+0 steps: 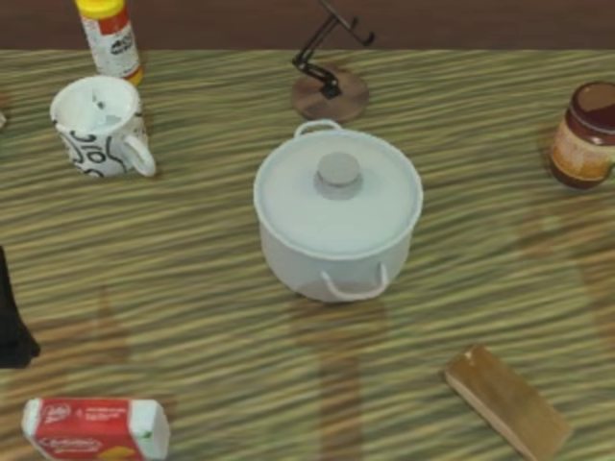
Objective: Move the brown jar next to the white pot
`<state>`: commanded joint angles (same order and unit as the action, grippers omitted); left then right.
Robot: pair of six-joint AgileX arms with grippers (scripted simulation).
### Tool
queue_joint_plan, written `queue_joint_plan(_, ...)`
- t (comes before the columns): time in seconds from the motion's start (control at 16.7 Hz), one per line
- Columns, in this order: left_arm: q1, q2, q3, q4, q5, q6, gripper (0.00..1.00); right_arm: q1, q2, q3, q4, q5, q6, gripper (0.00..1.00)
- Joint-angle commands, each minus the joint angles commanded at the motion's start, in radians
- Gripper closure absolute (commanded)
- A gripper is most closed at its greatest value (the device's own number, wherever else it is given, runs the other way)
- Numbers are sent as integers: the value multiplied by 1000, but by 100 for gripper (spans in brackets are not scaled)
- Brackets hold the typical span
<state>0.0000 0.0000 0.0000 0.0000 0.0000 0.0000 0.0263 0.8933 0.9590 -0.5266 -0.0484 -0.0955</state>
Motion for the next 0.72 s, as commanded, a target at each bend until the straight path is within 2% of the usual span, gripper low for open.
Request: queue_joint_plan(0.72,0,0,0,0,0,0,0,-32,1222,1278,-712,17,-159,0)
